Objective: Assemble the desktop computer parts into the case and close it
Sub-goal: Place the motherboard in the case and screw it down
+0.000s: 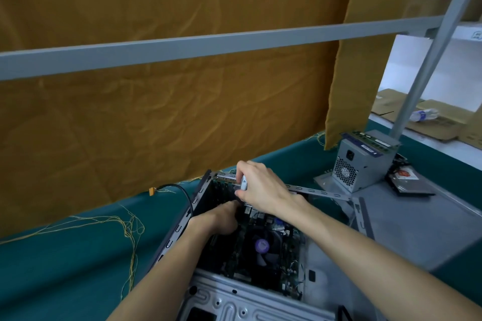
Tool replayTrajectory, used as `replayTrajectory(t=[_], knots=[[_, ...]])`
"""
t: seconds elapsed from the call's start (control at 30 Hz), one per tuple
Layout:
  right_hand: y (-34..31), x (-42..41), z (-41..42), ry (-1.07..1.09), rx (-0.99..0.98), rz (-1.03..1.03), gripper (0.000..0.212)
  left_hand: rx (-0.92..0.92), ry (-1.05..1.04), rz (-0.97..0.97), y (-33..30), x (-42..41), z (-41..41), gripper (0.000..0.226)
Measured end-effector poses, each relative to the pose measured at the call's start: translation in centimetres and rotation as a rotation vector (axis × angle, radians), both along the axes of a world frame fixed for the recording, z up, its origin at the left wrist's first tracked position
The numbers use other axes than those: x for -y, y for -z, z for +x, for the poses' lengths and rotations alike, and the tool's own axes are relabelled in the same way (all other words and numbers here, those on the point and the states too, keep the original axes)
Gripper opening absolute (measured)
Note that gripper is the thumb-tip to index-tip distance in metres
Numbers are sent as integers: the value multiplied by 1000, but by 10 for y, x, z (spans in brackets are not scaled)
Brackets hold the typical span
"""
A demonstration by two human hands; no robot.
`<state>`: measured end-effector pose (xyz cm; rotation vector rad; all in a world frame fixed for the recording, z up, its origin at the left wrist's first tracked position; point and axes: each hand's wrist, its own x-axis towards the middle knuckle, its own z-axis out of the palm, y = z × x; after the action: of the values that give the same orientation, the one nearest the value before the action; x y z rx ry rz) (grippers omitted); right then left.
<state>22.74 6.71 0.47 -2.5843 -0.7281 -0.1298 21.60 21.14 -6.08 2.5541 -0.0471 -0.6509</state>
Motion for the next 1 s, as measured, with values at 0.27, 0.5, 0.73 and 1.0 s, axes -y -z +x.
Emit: replayTrajectory(t=[0.27, 0.5, 0.73, 1.0], knots=[[-2, -4, 6, -36, -8, -41, 30, 4, 4, 38, 1, -3, -1, 63], [-10, -5, 19, -98, -82, -121, 31, -23, -20, 72, 10, -8, 3, 65], [-13, -4, 20, -101, -144, -89, 32, -67, 90, 258, 19, -11, -2, 63], [-15, -4, 19, -78, -155, -101, 36, -161, 99, 317, 20, -9, -3, 72]])
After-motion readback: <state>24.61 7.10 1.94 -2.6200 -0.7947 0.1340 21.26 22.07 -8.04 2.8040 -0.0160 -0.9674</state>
